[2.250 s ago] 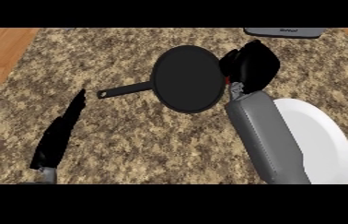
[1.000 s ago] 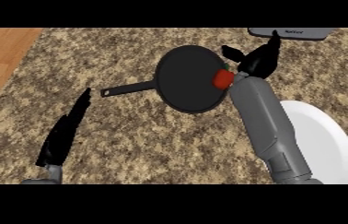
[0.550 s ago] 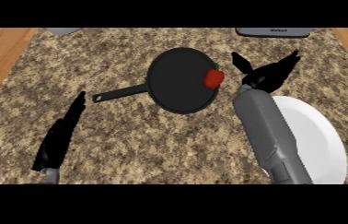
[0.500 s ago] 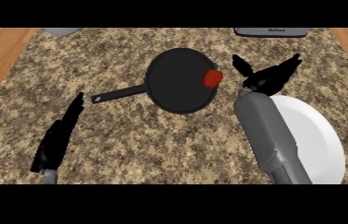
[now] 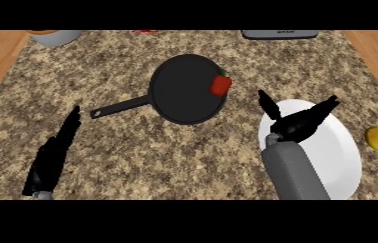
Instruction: Pick the bell pepper from the plate and place it in the pan
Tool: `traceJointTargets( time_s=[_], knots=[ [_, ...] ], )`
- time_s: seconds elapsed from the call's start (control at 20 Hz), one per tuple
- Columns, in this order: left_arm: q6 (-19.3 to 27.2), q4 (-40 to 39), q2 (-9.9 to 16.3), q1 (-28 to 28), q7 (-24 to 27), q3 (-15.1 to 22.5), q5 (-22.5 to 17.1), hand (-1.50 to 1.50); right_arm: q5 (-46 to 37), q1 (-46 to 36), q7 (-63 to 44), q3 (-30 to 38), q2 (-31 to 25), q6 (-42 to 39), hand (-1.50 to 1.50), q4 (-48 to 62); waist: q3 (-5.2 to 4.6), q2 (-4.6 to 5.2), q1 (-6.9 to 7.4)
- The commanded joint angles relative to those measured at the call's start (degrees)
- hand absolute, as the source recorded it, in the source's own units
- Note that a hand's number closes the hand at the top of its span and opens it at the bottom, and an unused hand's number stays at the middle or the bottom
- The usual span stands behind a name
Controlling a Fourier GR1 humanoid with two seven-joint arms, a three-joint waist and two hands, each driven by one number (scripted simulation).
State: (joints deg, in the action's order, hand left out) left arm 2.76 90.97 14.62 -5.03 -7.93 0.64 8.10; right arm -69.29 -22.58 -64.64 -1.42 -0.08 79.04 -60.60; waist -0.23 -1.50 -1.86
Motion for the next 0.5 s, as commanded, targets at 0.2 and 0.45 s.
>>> traceJointTargets(
  time_s=[0.2,0.45],
  knots=[
    [0.65,0.37,-0.8,-0.21,-1.03,-1.14,-0.95,0.0,-5.25,22.61,-2.91,-10.3,0.07,0.2,-1.5,-22.47,-0.02,0.02,-2.06],
    [-0.65,2.29,0.33,-2.82,0.98,-1.03,-0.96,0.0,-9.39,39.95,-4.02,-18.98,0.07,-0.08,-1.5,-37.68,0.03,0.46,-1.12]
  ],
)
